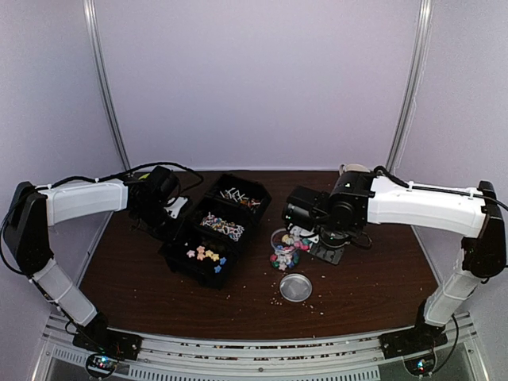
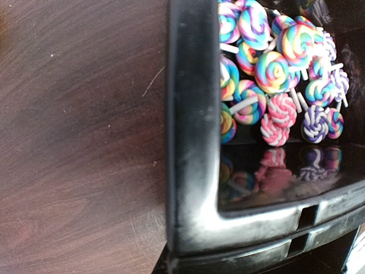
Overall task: Pack the candies
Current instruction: Place the fake candies in the packing bottle, then place the plate at the center of the board.
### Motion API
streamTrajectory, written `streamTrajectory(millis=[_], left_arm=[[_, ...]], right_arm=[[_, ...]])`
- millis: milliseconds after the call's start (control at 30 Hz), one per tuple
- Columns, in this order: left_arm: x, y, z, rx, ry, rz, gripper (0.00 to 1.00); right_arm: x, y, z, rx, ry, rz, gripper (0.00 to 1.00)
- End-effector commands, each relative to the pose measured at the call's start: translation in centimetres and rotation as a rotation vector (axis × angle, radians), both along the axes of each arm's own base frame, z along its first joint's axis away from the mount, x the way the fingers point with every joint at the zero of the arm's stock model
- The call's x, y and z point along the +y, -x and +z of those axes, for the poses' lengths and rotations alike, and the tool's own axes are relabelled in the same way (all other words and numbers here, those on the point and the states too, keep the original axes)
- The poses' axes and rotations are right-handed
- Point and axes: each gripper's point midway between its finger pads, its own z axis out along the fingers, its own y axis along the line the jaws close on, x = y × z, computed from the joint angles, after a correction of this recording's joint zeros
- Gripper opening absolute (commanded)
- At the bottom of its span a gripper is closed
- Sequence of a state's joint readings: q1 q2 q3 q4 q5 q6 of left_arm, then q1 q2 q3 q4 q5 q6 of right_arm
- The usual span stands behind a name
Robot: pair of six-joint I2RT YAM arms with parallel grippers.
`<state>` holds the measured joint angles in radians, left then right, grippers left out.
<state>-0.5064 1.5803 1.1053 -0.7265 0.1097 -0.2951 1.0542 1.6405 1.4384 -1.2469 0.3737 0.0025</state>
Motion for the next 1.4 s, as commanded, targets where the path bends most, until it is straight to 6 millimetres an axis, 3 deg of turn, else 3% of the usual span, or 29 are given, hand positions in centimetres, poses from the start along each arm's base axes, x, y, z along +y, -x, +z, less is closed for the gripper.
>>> streamTrajectory(millis=[0, 467, 1000, 1367], left_arm=[[-3.2, -4.1, 6.0, -0.203, 0.182, -0.016, 0.00], [-3.3, -4.0, 5.7, -0.190, 0.184, -0.014, 0.00], [-3.3, -3.9, 4.6, -0.155, 0.170, -0.011, 0.00], [-3.3, -3.6, 2.3, -0.085, 0.147, -0.014, 0.00]], right_arm=[[-0.2, -0.7, 1.3, -0.046, 0.040, 0.004, 0.00], [0.4, -0.9, 3.1, -0.094, 0.085, 0.051, 0.00], [0.4, -0.8, 3.8, -0.170, 0.139, 0.075, 0.00], [2.2, -2.3, 5.3, -0.239, -0.035, -0.009, 0.00]])
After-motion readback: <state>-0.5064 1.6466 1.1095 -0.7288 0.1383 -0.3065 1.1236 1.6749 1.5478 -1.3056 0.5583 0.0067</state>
